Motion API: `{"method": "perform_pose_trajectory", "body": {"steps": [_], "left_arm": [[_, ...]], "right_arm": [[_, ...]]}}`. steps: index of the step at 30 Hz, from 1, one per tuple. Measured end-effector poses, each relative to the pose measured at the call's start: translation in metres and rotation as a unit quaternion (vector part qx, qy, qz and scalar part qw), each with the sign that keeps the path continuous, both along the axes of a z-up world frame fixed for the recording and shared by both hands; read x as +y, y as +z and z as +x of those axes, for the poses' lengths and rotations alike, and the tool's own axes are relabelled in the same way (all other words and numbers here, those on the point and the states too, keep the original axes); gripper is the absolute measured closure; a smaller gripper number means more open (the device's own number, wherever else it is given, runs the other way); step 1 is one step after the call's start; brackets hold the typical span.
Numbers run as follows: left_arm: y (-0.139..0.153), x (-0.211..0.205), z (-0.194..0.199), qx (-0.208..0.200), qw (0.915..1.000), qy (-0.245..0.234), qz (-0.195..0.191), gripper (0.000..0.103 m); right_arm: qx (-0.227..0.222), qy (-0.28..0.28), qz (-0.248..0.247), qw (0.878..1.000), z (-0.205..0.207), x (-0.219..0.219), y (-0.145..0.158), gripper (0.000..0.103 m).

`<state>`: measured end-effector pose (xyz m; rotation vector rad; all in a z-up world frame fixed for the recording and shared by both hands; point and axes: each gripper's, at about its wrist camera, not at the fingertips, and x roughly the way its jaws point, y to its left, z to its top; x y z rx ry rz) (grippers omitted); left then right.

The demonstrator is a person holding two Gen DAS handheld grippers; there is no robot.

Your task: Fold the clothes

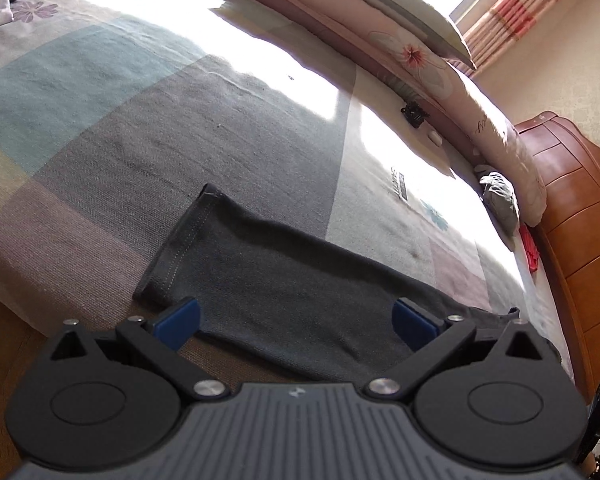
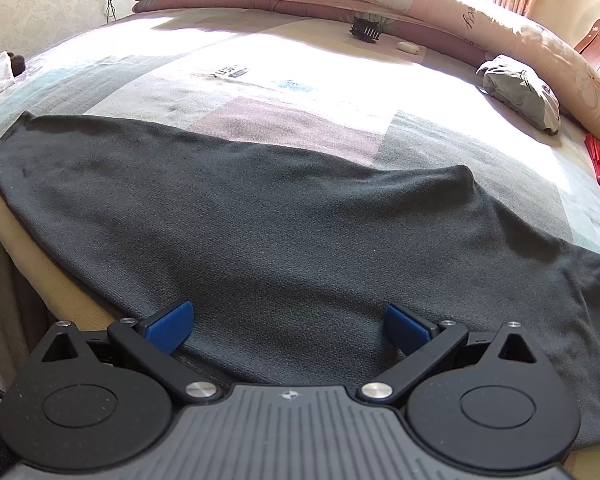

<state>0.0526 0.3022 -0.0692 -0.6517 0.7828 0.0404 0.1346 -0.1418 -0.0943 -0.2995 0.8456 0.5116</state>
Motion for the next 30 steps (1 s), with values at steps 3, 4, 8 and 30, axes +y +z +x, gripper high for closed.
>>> {"method": "perform_pose_trajectory", "body": {"steps": [3, 4, 8, 30], "left_arm": [[-0.008, 0.006, -0.003, 0.002, 0.9995, 0.024, -0.018, 0.002], [-0.011, 0.008, -0.003, 0.003, 0.9992, 0.028, -0.028, 0.002], [-0.027, 0.020, -0.008, -0.003, 0.9960, 0.047, -0.076, 0.002], [-0.063, 0.039, -0.002, -0.036, 0.9719, 0.099, -0.211, 0.002]], "right_arm": [[-0.008, 0.025, 0.014, 1.000, -0.003, 0.011, 0.015, 0.000], [-0.011, 0.034, 0.020, 0.999, -0.004, 0.016, 0.020, 0.000], [-0.024, 0.071, 0.028, 0.997, -0.012, 0.039, 0.033, 0.000], [-0.027, 0.101, 0.015, 0.994, -0.026, 0.062, 0.038, 0.000]]}}
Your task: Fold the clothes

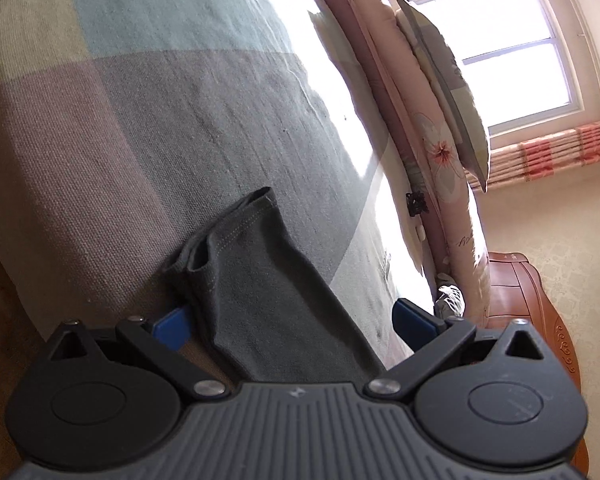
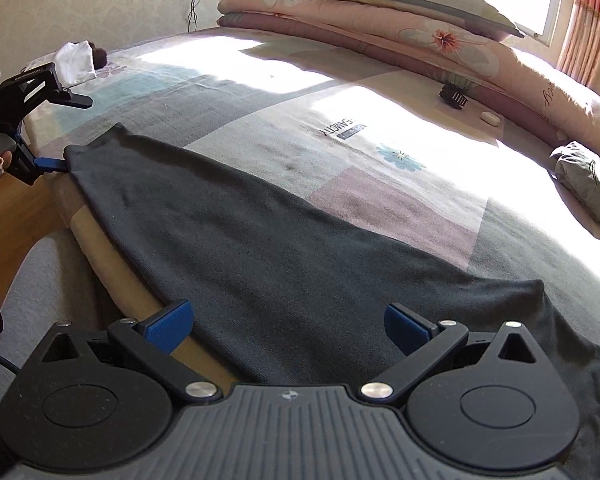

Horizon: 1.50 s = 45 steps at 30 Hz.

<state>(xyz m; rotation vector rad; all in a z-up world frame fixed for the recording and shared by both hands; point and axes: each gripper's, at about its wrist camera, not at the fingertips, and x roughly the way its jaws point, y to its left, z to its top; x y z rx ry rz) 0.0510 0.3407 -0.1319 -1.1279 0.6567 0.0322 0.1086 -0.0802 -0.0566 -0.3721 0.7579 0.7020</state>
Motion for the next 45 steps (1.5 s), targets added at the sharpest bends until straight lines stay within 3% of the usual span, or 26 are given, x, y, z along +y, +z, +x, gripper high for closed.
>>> {"method": "perform_pose_trajectory", "body": {"steps": [4, 10, 12, 14, 20, 22, 25, 28, 31, 33, 34, 40, 45], "left_arm": [[0.001, -0.005, 0.006, -0.007, 0.9997, -0.008, 0.021, 0.002], [-0.010, 0.013, 0.006, -0.038, 0.9984, 0.035, -0.024, 0.002], [-0.011, 0.007, 0.007, -0.045, 0.9984, 0.011, -0.030, 0.002], [-0.009, 0.002, 0.009, -0.042, 0.9991, -0.008, -0.007, 0.002], [-0.007, 0.015, 0.013, -0.045, 0.9980, 0.042, -0.015, 0.002], [-0.006, 0.010, 0.020, -0.054, 0.9979, 0.015, -0.033, 0.002], [-0.003, -0.005, 0.032, -0.036, 0.9991, -0.024, 0.006, 0.002], [-0.003, -0.005, 0.033, -0.035, 0.9991, -0.010, 0.021, 0.002], [-0.004, -0.004, 0.030, -0.034, 0.9990, -0.009, 0.030, 0.008], [-0.003, -0.006, 0.026, -0.027, 0.9981, -0.014, 0.053, 0.020], [-0.005, -0.005, 0.024, -0.028, 0.9982, -0.009, 0.052, 0.022], [-0.015, 0.003, 0.015, -0.019, 0.9986, 0.036, 0.033, 0.058], [-0.015, 0.002, 0.016, -0.018, 0.9983, 0.035, 0.043, 0.061]], "right_arm": [[0.003, 0.001, 0.000, 1.000, 0.000, 0.000, -0.002, 0.000], [0.001, -0.001, 0.002, 1.000, 0.000, -0.002, -0.002, 0.000], [0.003, -0.004, 0.001, 1.000, 0.000, -0.002, -0.003, 0.000], [0.006, -0.004, 0.001, 1.000, 0.000, -0.002, -0.004, 0.000], [0.008, 0.006, -0.002, 1.000, -0.002, 0.002, -0.006, 0.000], [0.008, 0.008, -0.002, 1.000, -0.002, 0.002, -0.006, 0.000], [0.009, 0.007, -0.004, 1.000, -0.002, 0.003, -0.007, 0.000], [0.009, 0.009, -0.005, 1.000, -0.003, 0.003, -0.007, 0.000], [0.009, 0.007, -0.006, 1.000, -0.003, 0.002, -0.008, 0.000], [0.012, 0.004, -0.004, 1.000, -0.003, 0.001, -0.009, 0.000], [0.014, 0.002, -0.004, 1.000, -0.003, 0.000, -0.010, 0.000], [0.021, 0.001, -0.002, 1.000, -0.003, 0.001, -0.014, 0.000], [0.019, 0.006, -0.003, 1.000, -0.004, 0.002, -0.014, 0.000]]}}
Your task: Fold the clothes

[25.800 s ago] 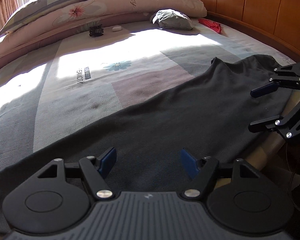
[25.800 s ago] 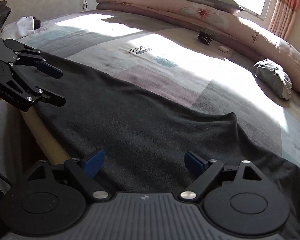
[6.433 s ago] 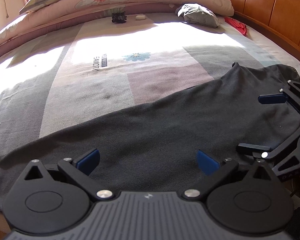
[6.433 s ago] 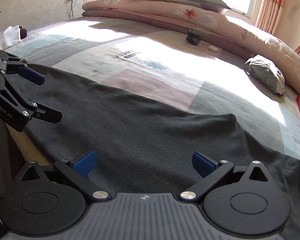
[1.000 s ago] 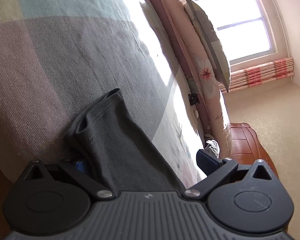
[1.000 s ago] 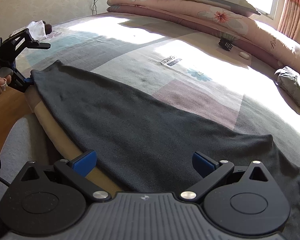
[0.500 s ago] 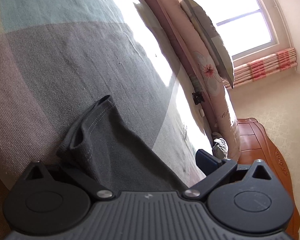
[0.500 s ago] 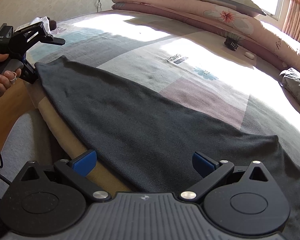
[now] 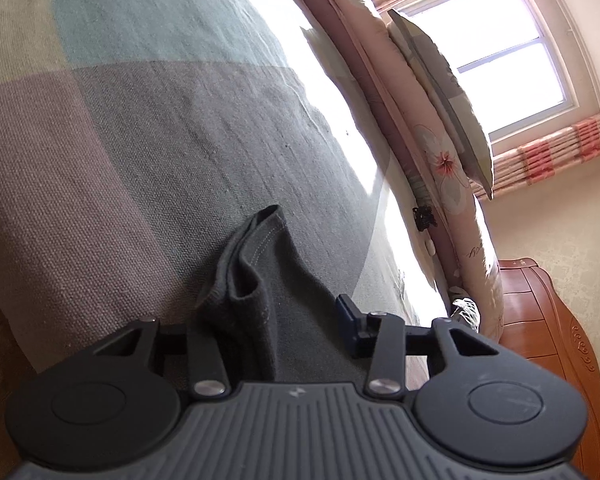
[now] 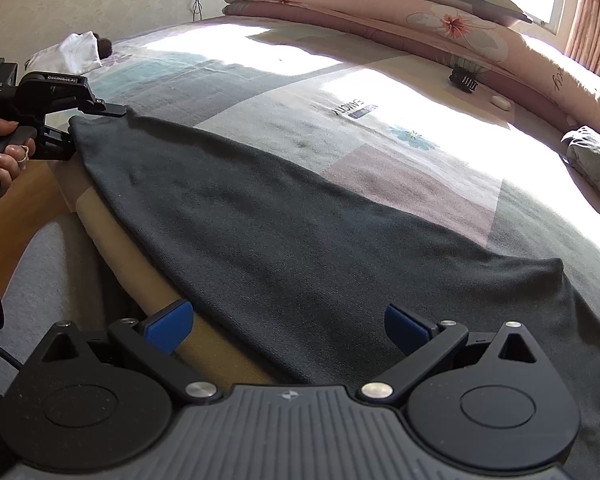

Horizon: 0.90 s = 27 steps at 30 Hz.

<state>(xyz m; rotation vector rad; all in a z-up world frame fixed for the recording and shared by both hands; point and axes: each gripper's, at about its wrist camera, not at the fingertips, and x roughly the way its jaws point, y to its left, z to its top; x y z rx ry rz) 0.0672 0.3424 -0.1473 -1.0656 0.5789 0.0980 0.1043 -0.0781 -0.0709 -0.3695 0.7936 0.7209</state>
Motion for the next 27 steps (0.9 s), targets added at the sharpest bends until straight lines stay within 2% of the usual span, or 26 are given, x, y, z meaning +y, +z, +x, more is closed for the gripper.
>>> {"method": "perform_pose_trajectory", "body": {"steps": [1, 6, 8, 10, 15, 16, 19, 24, 27], "left_arm": [[0.000, 0.000, 0.000, 0.000, 1.0000, -0.002, 0.004, 0.061], [-0.008, 0.003, -0.003, 0.014, 0.9994, 0.000, 0.031, 0.094], [-0.008, 0.003, -0.005, 0.008, 0.9991, -0.007, 0.042, 0.094], [-0.001, -0.001, -0.004, 0.014, 0.9971, -0.018, 0.073, 0.094], [0.028, -0.025, 0.007, 0.027, 0.9799, -0.058, 0.189, 0.099], [0.034, -0.030, 0.007, 0.021, 0.9763, -0.065, 0.205, 0.099], [0.044, -0.031, 0.005, 0.001, 0.9765, -0.070, 0.204, 0.099], [0.057, -0.033, 0.002, -0.024, 0.9757, -0.074, 0.205, 0.099], [0.061, -0.035, 0.000, -0.041, 0.9757, -0.080, 0.200, 0.099]], "right_arm": [[0.001, -0.001, 0.000, 1.000, 0.001, 0.000, 0.000, 0.000], [0.005, -0.005, 0.005, 1.000, 0.002, -0.001, 0.001, 0.000], [0.011, -0.004, 0.009, 1.000, 0.004, -0.001, 0.002, 0.000], [0.022, -0.002, 0.019, 1.000, 0.008, 0.001, 0.004, 0.000], [0.088, 0.006, 0.079, 0.993, 0.030, 0.009, 0.012, 0.000], [0.106, 0.007, 0.095, 0.990, 0.036, 0.012, 0.013, 0.000], [0.166, 0.011, 0.149, 0.975, 0.054, 0.023, 0.016, 0.000], [0.255, 0.017, 0.225, 0.940, 0.086, 0.054, 0.019, 0.000], [0.294, 0.018, 0.256, 0.921, 0.102, 0.077, 0.017, 0.000]]}}
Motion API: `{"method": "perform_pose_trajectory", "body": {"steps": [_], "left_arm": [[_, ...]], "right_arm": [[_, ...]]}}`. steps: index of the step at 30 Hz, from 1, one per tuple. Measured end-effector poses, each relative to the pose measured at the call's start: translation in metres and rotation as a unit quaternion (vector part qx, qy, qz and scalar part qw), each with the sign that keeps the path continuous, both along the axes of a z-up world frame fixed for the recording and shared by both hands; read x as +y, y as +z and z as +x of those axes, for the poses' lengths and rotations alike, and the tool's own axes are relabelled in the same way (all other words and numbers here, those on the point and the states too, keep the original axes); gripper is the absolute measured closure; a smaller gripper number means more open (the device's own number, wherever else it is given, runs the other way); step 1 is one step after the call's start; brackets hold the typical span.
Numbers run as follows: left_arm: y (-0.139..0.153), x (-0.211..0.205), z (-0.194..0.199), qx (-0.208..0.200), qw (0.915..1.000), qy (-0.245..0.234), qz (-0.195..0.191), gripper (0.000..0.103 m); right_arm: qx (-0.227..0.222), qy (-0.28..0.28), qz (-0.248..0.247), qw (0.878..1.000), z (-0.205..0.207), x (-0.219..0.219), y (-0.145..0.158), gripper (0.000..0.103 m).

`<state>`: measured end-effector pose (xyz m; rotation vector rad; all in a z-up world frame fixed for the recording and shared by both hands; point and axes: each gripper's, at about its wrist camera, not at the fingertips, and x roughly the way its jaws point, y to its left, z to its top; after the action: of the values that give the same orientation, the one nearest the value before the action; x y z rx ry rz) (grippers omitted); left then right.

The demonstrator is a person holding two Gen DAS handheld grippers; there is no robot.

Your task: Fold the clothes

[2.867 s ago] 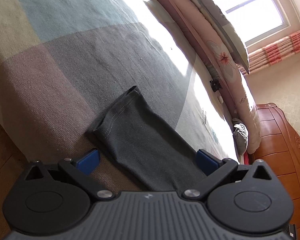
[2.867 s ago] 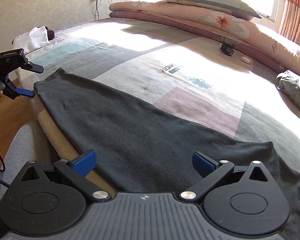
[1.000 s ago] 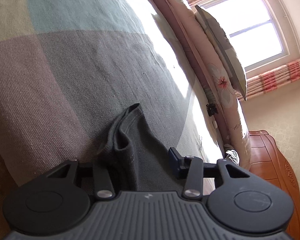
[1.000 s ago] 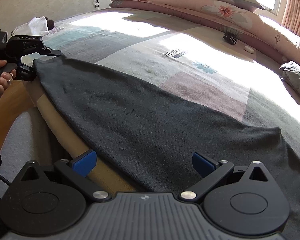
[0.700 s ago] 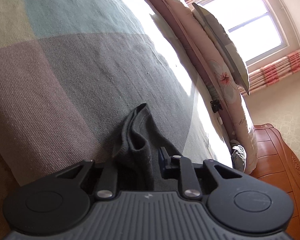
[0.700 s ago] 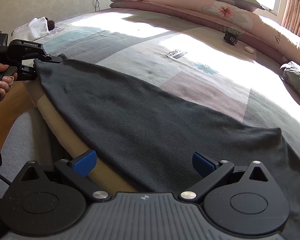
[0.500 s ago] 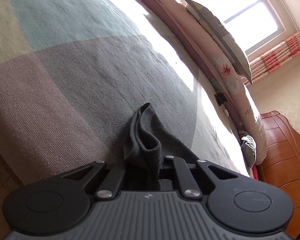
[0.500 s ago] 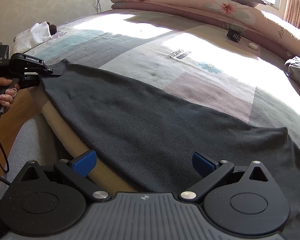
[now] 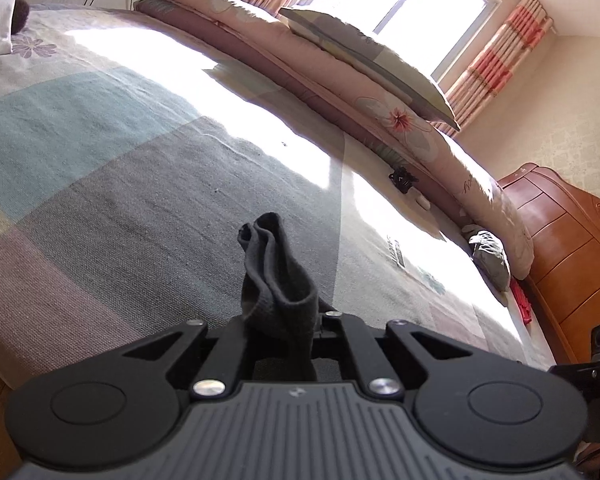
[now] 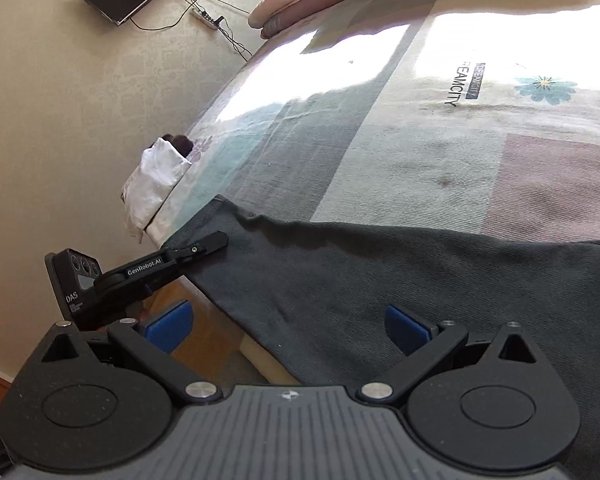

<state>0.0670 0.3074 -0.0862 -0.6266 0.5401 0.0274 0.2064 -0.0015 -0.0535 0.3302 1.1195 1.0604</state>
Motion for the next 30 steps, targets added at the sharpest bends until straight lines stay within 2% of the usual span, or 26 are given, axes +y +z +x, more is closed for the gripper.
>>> {"method": "perform_pose_trajectory", "body": {"steps": [4, 11, 15, 20, 26, 30], "left_arm": [[0.001, -0.002, 0.000, -0.015, 0.9998, -0.004, -0.012, 0.099], [-0.001, 0.002, -0.001, -0.030, 0.9988, -0.009, -0.038, 0.099], [-0.004, 0.004, -0.001, -0.033, 0.9981, -0.011, -0.050, 0.099], [-0.006, 0.006, -0.001, -0.037, 0.9974, -0.012, -0.061, 0.099], [-0.006, 0.005, -0.002, -0.036, 0.9975, -0.012, -0.060, 0.099], [-0.006, 0.004, -0.002, -0.034, 0.9974, -0.012, -0.062, 0.099]], "right_arm": [[0.050, 0.010, 0.021, 0.998, 0.021, 0.035, -0.009, 0.000], [0.110, -0.026, 0.021, 0.993, 0.046, 0.073, -0.038, 0.000], [0.110, -0.036, 0.004, 0.993, 0.049, 0.083, -0.049, 0.000], [0.080, -0.054, 0.002, 0.995, 0.057, 0.091, -0.050, 0.000], [0.079, -0.061, -0.002, 0.995, 0.051, 0.091, -0.043, 0.000], [0.096, -0.050, -0.013, 0.994, 0.036, 0.091, -0.043, 0.000]]}}
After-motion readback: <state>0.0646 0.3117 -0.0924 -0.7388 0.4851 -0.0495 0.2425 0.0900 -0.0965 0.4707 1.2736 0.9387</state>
